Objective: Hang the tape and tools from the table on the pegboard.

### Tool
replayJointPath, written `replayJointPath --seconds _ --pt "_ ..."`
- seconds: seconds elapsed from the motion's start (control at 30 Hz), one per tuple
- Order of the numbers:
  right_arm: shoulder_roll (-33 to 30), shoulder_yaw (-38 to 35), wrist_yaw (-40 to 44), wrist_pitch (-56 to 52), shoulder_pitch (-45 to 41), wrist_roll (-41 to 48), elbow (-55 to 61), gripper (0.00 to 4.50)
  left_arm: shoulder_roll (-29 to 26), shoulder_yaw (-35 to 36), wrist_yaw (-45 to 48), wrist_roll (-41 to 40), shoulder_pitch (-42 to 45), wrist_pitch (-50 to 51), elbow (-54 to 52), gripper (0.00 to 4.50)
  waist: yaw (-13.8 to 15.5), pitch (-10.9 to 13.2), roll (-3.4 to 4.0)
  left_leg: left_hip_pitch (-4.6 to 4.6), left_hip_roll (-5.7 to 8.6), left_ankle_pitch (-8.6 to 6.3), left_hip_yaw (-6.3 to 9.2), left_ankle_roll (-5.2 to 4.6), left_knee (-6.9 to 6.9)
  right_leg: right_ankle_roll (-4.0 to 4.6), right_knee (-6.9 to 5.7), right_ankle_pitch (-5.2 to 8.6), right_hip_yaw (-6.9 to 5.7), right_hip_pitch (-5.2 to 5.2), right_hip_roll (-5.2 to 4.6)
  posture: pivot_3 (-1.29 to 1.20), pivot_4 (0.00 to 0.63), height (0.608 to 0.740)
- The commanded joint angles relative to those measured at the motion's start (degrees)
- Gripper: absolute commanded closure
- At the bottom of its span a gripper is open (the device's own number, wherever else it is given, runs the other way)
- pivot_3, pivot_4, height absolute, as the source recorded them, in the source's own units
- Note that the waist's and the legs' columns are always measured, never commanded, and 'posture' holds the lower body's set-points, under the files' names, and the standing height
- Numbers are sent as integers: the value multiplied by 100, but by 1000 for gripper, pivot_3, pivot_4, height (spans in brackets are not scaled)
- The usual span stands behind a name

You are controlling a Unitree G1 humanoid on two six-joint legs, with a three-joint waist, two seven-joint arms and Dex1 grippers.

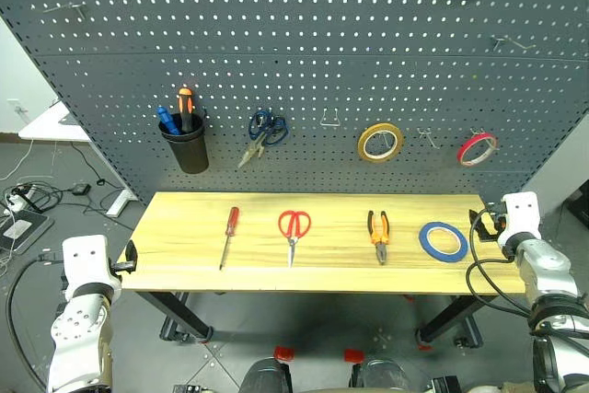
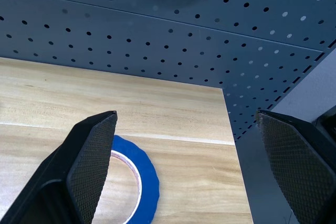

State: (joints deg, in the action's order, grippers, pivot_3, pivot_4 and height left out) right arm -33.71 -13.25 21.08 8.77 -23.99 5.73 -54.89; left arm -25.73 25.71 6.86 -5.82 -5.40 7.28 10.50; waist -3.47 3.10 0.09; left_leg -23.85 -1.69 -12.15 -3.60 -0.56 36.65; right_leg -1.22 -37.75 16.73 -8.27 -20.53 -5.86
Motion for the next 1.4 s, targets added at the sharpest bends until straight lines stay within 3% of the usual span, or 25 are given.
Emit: replayJointPath --seconds 0.03,0.37,0.6,0.8,0.97,1.1,1.4 --pt "-32 -21 31 192 -76 -1 117 0 -174 -14 34 83 69 -65 -14 334 -2 0 0 0 0 0 0 0 0 0 0 0 0 0 0 -136 0 740" --pt "25 270 461 207 201 -91 405 0 -198 -170 259 80 -21 114 -205 334 -10 0 0 0 0 4 0 -6 0 0 -1 0 1 0 0 -133 6 740" --pt "77 708 1377 -130 878 -26 1704 0 -183 -466 657 6 -122 297 -1089 334 11 88 0 0 -2 -1 1 1 0 0 0 0 7 0 -1 -140 60 740" --pt "125 1108 1224 -1713 1181 -201 3171 0 -316 -1141 1603 -417 214 974 -1976 334 26 396 13 1 -3 0 1 1 1 0 -3 0 20 -4 -2 -176 148 740" --pt "128 1393 1179 -2751 1051 -388 3808 0 -525 -1707 2296 -623 879 1444 -2127 334 32 620 -12 -41 -4 22 -33 -34 -1 7 -29 -2 61 -51 4 -208 209 740" --pt "111 1624 1106 -3153 497 -656 3444 0 -538 -2197 2769 -692 1727 1738 -1809 334 20 876 -42 -61 -6 21 -72 -39 -3 15 -38 -25 105 -87 15 -225 257 740" --pt "78 1754 1188 -3081 -1151 -980 1139 0 -518 -3790 4761 -764 2726 1251 -1789 334 -17 1219 -84 -77 -10 26 -142 -30 -9 -9 -28 -21 152 -130 15 -220 300 740"
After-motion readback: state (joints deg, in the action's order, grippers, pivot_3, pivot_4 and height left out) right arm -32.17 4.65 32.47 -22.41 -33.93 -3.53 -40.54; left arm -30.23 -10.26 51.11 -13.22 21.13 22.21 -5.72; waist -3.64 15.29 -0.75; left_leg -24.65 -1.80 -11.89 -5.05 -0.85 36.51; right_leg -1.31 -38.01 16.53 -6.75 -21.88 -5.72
